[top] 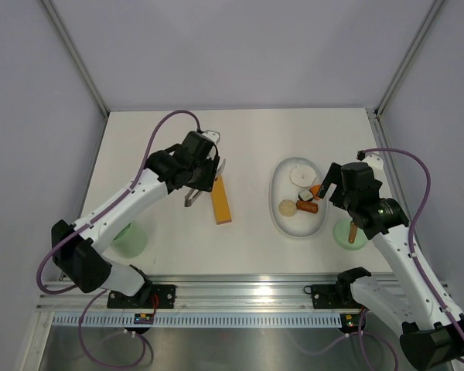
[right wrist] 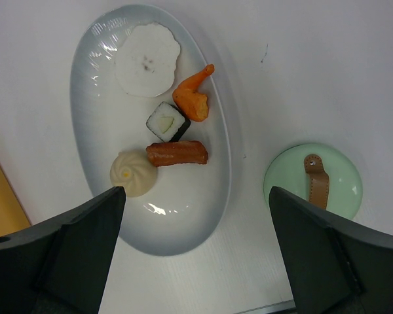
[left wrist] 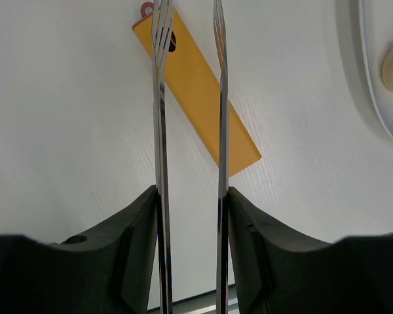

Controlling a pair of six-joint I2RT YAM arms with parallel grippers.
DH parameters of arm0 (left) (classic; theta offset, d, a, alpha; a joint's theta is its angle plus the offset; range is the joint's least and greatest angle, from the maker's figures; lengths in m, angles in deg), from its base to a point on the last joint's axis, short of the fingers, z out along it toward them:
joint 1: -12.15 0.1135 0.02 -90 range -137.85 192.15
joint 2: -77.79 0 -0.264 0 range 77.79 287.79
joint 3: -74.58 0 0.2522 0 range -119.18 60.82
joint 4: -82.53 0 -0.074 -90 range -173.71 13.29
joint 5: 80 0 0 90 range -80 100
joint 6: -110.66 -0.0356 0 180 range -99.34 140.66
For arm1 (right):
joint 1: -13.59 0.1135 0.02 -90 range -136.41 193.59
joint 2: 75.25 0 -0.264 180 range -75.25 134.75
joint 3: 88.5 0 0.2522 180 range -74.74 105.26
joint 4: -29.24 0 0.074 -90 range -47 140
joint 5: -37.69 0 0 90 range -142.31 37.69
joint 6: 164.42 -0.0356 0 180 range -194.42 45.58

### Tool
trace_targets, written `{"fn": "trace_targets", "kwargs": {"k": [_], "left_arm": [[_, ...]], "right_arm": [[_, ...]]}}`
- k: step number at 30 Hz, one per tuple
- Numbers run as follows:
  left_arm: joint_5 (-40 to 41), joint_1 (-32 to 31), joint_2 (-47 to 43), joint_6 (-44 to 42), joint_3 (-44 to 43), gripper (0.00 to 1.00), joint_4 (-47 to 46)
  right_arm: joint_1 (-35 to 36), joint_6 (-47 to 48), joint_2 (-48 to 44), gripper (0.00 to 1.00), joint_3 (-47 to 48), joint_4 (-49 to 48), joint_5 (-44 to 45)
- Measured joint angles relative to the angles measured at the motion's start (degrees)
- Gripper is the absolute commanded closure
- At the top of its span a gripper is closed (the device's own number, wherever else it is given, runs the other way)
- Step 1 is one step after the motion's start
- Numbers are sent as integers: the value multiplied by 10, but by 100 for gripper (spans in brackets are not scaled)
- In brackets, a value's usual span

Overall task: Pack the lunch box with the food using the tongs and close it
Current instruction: Pick up the clamp at the center of the board.

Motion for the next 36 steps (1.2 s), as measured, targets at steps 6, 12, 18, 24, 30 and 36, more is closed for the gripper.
{"fn": "trace_targets", "kwargs": {"k": [6,12,18,24,30,36], "left_arm": [[0,24,-17,-1,-1,55,5],[-1,61,-42,-2,-7,55,30],[-1,104,-80,0,-13,55,65],[0,107,-95,1,-42,55,89],[6,112,-96,7,-52,55,104],[8,136,-98,14,-76,55,124]], "right_arm": [[0,0,0,1,0,0,-4],[0,0,0,1,0,-1,-11],[0,0,1,0,-4,-7,-43],[0,0,19,1,-6,-20,-81],[2,-15,33,0,-24,-54,-148],[72,-59,68,1,-40,-109,-189]]}}
